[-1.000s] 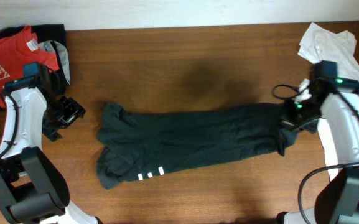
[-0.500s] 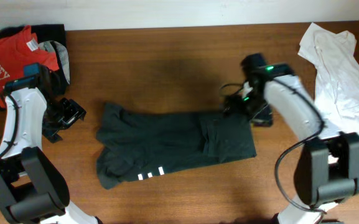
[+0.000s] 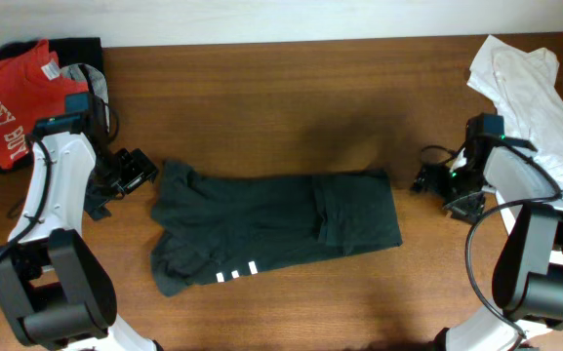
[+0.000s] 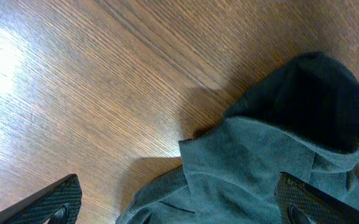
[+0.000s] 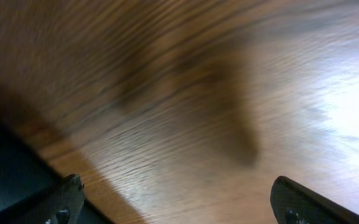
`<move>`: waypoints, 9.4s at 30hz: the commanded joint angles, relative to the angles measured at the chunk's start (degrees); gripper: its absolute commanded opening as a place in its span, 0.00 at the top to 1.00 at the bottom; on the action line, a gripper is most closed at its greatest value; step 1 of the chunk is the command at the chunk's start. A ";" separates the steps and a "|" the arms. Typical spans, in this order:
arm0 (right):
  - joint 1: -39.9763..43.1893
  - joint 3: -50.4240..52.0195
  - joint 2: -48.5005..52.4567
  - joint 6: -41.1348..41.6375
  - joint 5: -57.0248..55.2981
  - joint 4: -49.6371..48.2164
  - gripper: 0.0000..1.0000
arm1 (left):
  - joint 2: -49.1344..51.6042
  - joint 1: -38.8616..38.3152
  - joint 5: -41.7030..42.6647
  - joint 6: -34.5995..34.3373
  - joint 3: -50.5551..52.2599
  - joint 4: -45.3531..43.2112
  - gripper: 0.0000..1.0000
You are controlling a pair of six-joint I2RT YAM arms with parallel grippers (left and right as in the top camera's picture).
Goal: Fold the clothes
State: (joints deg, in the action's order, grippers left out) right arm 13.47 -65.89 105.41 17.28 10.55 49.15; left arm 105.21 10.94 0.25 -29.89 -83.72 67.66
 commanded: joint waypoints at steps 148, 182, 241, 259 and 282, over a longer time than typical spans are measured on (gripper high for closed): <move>-3.32 -10.40 -4.39 -5.40 -11.02 13.77 0.01 | 11.98 -40.76 -14.82 3.76 -38.56 29.07 0.01; -3.32 -10.40 -4.39 -5.40 -11.02 13.75 0.01 | 9.49 -37.46 23.17 28.20 -4.83 6.51 0.83; -3.32 -10.40 -4.39 -5.40 -11.02 13.75 0.01 | 20.57 -43.71 17.57 13.49 -40.33 8.28 0.09; -3.32 -10.40 -4.39 -5.40 -11.02 13.75 0.01 | 20.63 -54.77 24.30 14.05 -18.36 -7.37 0.42; -3.32 -10.40 -4.39 -5.40 -11.02 13.75 0.01 | 20.46 -20.57 23.98 26.97 -27.54 16.52 0.01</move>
State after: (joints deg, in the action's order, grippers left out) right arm 10.09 -75.75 101.32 11.81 -0.38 62.72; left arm 126.10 -8.82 17.19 -8.71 -118.30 87.09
